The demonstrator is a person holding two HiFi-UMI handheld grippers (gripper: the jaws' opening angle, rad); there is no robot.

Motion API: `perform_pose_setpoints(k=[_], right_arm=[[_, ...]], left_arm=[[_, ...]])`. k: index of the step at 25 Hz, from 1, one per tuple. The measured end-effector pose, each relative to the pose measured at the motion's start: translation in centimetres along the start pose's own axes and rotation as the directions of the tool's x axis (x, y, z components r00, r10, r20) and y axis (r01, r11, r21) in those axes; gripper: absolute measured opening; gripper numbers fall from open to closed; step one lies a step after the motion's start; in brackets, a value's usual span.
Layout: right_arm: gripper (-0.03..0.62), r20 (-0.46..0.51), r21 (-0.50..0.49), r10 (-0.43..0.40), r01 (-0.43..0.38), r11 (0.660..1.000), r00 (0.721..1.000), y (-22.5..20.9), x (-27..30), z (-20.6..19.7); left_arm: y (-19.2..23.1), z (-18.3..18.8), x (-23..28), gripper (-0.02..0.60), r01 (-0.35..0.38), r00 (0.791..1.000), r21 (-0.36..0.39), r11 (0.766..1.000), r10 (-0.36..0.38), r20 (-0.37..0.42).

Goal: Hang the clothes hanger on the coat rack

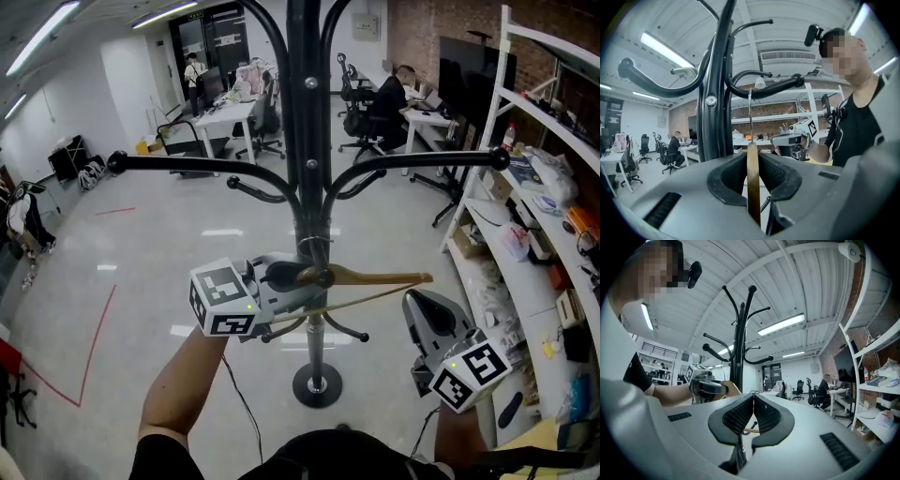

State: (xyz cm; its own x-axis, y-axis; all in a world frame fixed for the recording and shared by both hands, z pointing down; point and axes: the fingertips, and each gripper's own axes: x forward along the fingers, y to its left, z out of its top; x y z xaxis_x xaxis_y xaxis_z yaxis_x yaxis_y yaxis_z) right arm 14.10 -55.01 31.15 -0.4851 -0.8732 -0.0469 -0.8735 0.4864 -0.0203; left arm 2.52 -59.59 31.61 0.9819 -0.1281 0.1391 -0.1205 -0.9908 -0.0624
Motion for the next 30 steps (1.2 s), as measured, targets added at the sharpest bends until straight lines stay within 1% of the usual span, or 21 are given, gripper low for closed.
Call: perform_pose_setpoints(k=[3, 6, 9, 13, 15, 18, 20, 23, 25, 27, 28, 30], right_arm=[[0.006, -0.016, -0.006, 0.013, -0.013, 1.0, 1.0, 0.3, 0.0, -0.4], [0.007, -0.024, -0.005, 0.015, -0.015, 1.0, 1.0, 0.4, -0.2, -0.7], [0.006, -0.02, -0.004, 0.01, -0.01, 1.0, 1.0, 0.6, -0.4, -0.6], [0.006, -0.013, -0.005, 0.01, -0.01, 1.0, 1.0, 0.5, -0.7, -0.5], [0.007, -0.011, -0.004, 0.012, -0.012, 1.0, 1.0, 0.6, -0.8, -0.4], [0.006, -0.005, -0.004, 0.008, -0.008, 1.0, 1.0, 0.5, -1.0, -0.2], [0.006, 0.002, 0.002, 0.001, -0.001, 1.0, 1.0, 0.4, -1.2, -0.1], [0.006, 0.015, 0.016, -0.008, 0.008, 1.0, 1.0, 0.4, -1.6, 0.2], [0.006, 0.024, 0.02, -0.013, 0.012, 1.0, 1.0, 0.4, -1.9, 0.4], [0.006, 0.028, 0.018, -0.019, 0.018, 1.0, 0.999, 0.4, -2.1, 0.5], [0.006, 0.028, 0.017, -0.021, 0.02, 1.0, 0.999, 0.4, -2.1, 0.6], [0.006, 0.026, 0.018, -0.026, 0.025, 1.0, 0.999, 0.8, -2.2, 0.6]], left_arm=[[0.0, 0.3, -0.3, 0.064, 0.005, 1.0, 0.011, 1.0, -0.005, 0.022], [0.2, 0.8, -1.0, 0.094, -0.009, 0.998, 0.025, 1.0, 0.008, 0.065], [0.3, 0.9, -1.6, 0.106, -0.026, 0.997, 0.036, 0.999, 0.023, 0.076], [0.7, 1.0, -1.8, 0.107, -0.063, 0.994, 0.026, 0.998, 0.061, 0.093], [1.0, 1.2, -2.0, 0.117, -0.083, 0.992, 0.036, 0.996, 0.079, 0.1], [0.8, 2.0, -2.7, 0.12, -0.084, 0.986, 0.04, 0.996, 0.078, 0.146], [0.5, 2.9, -3.6, 0.12, -0.098, 0.976, 0.051, 0.994, 0.086, 0.198], [-0.3, 3.6, -5.5, 0.12, -0.147, 0.963, 0.091, 0.985, 0.121, 0.239], [-0.7, 4.0, -7.1, 0.12, -0.183, 0.948, 0.086, 0.979, 0.153, 0.278], [-1.0, 4.0, -8.9, 0.12, -0.237, 0.925, 0.065, 0.969, 0.205, 0.32], [-1.1, 3.9, -10.0, 0.119, -0.276, 0.908, 0.051, 0.96, 0.243, 0.34], [-1.7, 3.2, -12.4, 0.109, -0.365, 0.865, 0.002, 0.931, 0.338, 0.372]])
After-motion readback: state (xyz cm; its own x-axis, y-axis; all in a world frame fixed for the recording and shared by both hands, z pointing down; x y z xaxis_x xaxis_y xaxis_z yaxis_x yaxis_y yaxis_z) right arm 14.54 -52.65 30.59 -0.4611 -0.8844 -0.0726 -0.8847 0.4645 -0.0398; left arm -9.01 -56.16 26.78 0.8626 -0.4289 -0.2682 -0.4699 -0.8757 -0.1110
